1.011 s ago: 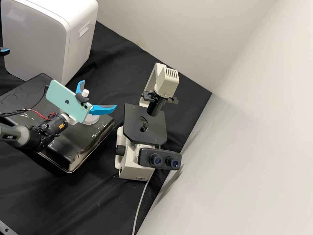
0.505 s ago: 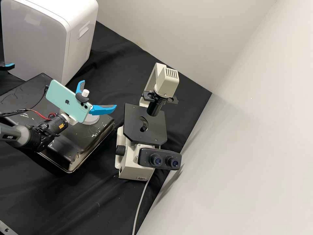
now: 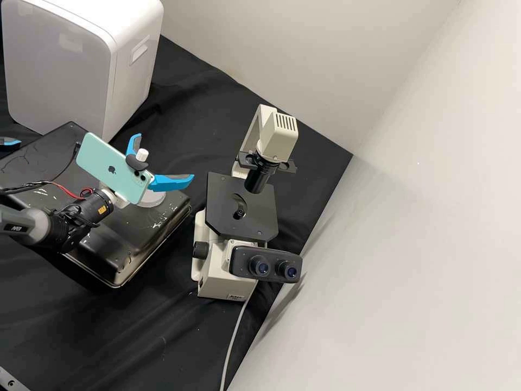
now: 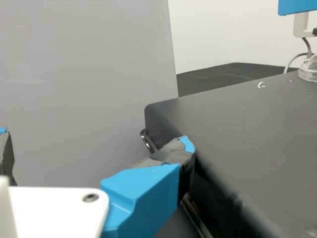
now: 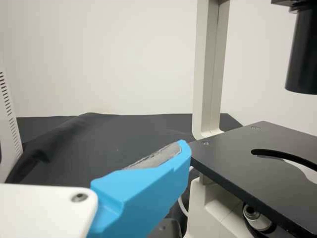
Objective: Place the petri dish on the microscope
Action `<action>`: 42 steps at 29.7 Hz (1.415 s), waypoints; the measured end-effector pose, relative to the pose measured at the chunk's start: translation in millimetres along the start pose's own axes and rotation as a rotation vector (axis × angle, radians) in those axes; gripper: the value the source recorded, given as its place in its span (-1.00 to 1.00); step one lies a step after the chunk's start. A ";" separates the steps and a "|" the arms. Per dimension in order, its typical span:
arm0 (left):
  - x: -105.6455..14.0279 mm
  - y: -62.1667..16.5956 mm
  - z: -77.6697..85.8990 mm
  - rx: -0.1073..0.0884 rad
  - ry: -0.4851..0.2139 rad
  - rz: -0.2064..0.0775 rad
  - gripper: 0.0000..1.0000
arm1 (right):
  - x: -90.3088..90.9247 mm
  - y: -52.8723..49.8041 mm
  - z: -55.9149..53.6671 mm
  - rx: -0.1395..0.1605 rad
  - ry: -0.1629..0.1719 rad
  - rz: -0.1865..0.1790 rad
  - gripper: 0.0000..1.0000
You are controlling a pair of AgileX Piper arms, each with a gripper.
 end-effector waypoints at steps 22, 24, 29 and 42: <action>-56.7 -0.2 15.2 -0.038 -0.103 -0.007 1.00 | 0.0 0.0 0.0 0.000 0.000 0.000 1.00; -56.6 -0.1 15.0 -0.037 -0.103 -0.006 1.00 | 0.0 0.0 0.0 0.000 0.000 0.000 1.00; -48.4 3.3 6.7 -0.044 -0.050 0.010 1.00 | 0.0 0.0 0.0 0.000 0.000 0.000 1.00; -39.1 13.2 -5.1 -0.068 0.020 0.056 1.00 | 0.0 0.0 0.0 0.000 0.000 0.000 1.00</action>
